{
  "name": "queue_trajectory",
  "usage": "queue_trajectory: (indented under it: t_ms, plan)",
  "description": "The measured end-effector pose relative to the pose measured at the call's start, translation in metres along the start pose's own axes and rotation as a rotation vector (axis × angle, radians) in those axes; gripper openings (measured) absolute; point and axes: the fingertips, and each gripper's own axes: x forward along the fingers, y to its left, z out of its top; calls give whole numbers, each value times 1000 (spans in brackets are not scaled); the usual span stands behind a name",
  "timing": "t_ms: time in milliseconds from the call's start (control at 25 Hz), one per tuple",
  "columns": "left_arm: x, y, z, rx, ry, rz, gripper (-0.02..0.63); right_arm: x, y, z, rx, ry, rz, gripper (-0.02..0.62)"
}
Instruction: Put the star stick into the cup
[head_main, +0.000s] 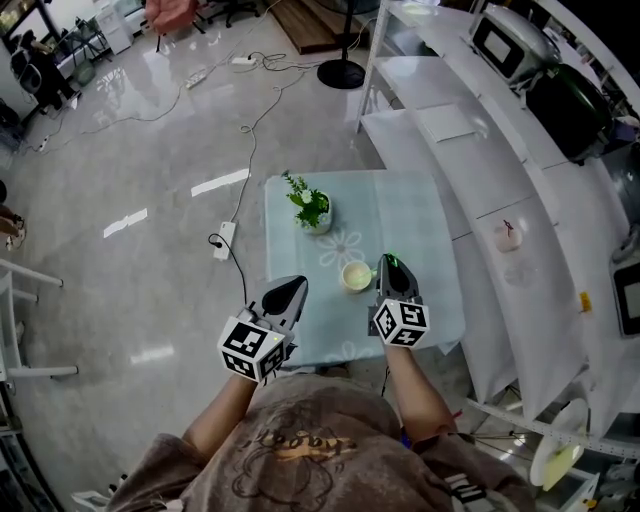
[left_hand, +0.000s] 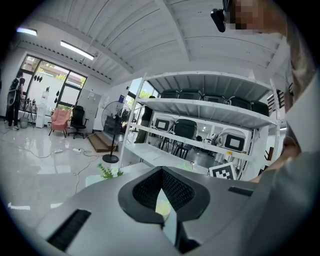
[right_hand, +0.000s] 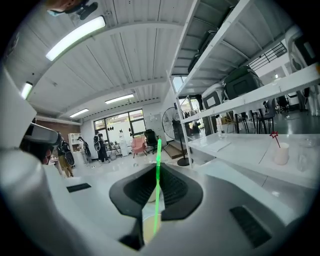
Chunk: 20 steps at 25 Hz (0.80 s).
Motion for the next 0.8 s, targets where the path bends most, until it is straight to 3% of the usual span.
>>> queue_trajectory:
  t_ms: [800]
  plan:
    - [-4,9,-16,-16,44,24,21,12,-31,-62,168,58,-73,15]
